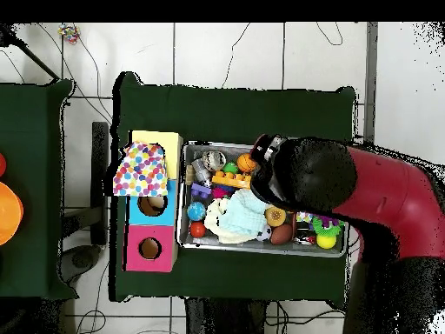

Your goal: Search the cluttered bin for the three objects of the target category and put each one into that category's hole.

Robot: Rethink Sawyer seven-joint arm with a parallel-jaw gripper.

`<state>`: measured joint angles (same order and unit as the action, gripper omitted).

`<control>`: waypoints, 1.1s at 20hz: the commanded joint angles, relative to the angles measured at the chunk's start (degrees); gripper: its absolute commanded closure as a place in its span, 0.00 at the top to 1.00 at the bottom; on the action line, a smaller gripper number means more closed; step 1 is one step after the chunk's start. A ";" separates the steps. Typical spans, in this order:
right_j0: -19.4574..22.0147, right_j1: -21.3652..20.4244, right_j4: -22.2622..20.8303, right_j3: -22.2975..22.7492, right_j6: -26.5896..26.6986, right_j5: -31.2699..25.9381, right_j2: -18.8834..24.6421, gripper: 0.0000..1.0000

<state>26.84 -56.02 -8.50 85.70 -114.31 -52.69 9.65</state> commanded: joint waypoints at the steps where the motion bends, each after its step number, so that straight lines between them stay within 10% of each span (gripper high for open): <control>1: -5.72 3.50 -8.42 -4.65 10.18 -7.75 5.20 1.00; 13: -12.60 13.46 -9.20 -21.14 5.42 -17.59 4.97 1.00; 22: -13.12 12.99 -7.25 -17.22 3.13 -14.83 3.60 1.00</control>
<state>13.06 -46.24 -15.09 68.04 -114.31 -63.41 11.06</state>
